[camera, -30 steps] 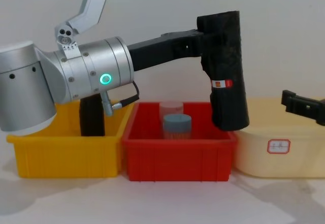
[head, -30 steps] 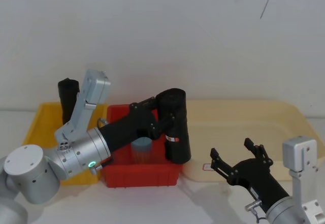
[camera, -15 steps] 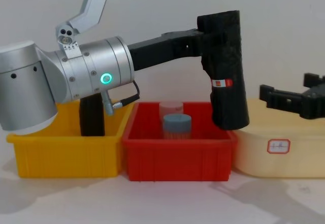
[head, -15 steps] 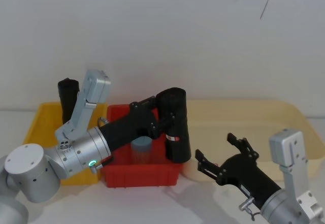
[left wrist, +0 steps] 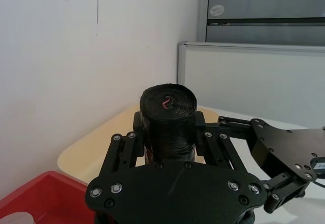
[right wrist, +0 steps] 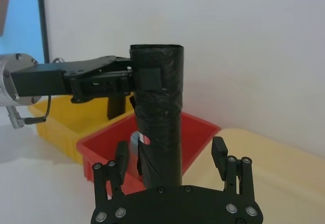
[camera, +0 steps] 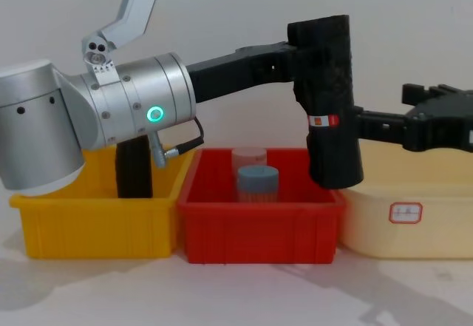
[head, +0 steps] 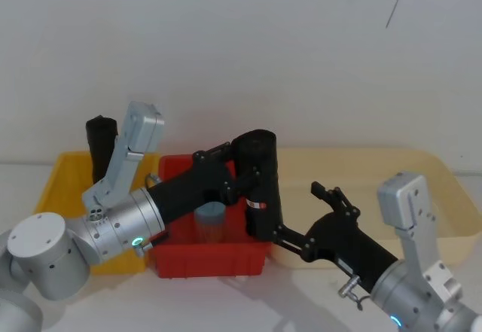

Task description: Pick up the garbage bag with the one hand and transfer it to the other hand.

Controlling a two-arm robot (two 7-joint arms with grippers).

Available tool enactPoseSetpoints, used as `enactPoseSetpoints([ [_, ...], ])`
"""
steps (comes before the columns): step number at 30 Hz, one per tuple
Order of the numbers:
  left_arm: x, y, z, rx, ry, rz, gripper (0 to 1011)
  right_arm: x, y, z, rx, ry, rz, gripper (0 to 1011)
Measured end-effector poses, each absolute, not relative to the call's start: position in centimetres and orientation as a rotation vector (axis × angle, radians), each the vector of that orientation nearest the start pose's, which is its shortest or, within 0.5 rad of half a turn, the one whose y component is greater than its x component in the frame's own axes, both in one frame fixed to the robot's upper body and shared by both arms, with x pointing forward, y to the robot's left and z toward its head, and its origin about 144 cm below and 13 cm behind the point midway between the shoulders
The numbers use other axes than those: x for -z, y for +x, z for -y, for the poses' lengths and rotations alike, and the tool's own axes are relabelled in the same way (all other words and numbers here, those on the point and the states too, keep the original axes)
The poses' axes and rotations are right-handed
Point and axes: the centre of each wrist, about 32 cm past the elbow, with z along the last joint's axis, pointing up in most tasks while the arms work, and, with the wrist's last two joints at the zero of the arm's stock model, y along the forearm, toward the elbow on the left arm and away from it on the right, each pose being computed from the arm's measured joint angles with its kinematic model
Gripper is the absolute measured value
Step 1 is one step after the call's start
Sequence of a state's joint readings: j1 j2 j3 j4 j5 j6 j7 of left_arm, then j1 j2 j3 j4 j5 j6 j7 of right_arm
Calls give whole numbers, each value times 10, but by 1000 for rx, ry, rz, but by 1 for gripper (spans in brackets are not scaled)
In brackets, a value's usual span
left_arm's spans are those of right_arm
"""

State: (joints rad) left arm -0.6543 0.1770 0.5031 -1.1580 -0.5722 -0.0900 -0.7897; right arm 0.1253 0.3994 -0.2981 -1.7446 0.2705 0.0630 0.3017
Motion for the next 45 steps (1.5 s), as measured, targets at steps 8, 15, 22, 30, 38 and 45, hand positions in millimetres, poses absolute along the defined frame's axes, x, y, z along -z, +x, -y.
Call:
enactPoseSetpoints([
  [8, -1248, 609, -161, -402, -230, 95, 518, -1220, 486, 230, 900, -21, 199, 1000],
  [15, -1248, 609, -161, -402, -230, 95, 518, -1218, 496, 226, 867, -14, 201, 1000],
  [22, -1248, 609, -161, -402, -230, 95, 518, -1216, 505, 222, 836, -10, 201, 1000],
  [30, -1248, 609, -161, -403, -230, 95, 518, -1213, 515, 218, 813, -10, 201, 1000],
  [38, -1248, 609, -161, -402, -230, 95, 518, -1208, 527, 216, 808, -4, 193, 1000],
  [45, -1248, 609, -161, -402, -230, 95, 518, -1204, 537, 214, 810, 0, 181, 999],
])
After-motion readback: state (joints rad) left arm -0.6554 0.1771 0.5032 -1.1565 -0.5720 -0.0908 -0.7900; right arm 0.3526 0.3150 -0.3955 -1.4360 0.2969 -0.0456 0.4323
